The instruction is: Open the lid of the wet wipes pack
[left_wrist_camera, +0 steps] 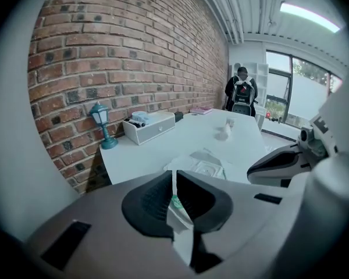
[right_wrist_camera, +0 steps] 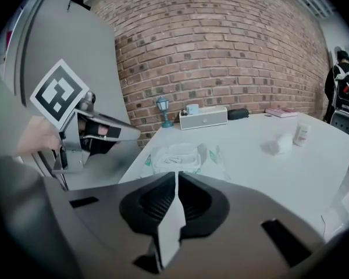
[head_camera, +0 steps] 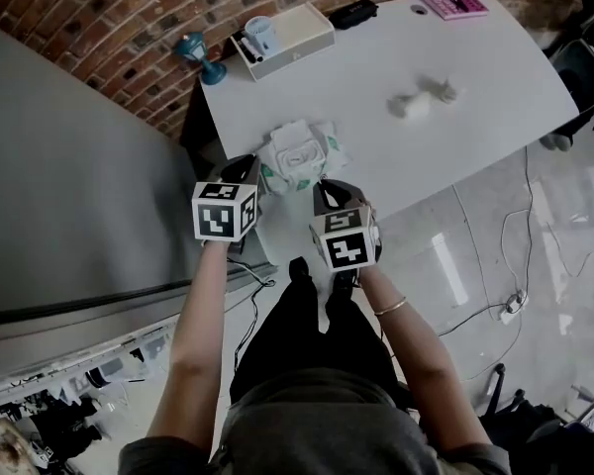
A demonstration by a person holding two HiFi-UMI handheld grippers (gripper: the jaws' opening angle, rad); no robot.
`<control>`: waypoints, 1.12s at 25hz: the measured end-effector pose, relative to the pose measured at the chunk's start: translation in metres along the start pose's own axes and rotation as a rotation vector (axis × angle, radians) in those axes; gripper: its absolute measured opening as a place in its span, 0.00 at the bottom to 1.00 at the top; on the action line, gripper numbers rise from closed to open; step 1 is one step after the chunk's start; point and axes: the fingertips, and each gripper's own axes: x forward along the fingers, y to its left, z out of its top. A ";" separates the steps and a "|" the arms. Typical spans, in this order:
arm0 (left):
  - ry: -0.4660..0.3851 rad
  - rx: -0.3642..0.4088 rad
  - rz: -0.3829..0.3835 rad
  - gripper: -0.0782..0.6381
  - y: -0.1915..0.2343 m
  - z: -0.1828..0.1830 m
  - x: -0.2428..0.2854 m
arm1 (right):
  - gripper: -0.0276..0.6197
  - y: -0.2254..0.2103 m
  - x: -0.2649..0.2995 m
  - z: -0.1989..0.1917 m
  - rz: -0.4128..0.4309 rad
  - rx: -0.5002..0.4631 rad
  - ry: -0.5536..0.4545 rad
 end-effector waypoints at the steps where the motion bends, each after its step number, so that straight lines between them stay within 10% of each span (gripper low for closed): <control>1: -0.011 -0.010 0.007 0.16 -0.001 -0.001 -0.004 | 0.08 0.000 -0.004 0.002 0.002 0.002 -0.007; 28: -0.184 -0.183 0.133 0.16 -0.015 -0.034 -0.093 | 0.05 -0.002 -0.087 0.039 0.068 -0.046 -0.164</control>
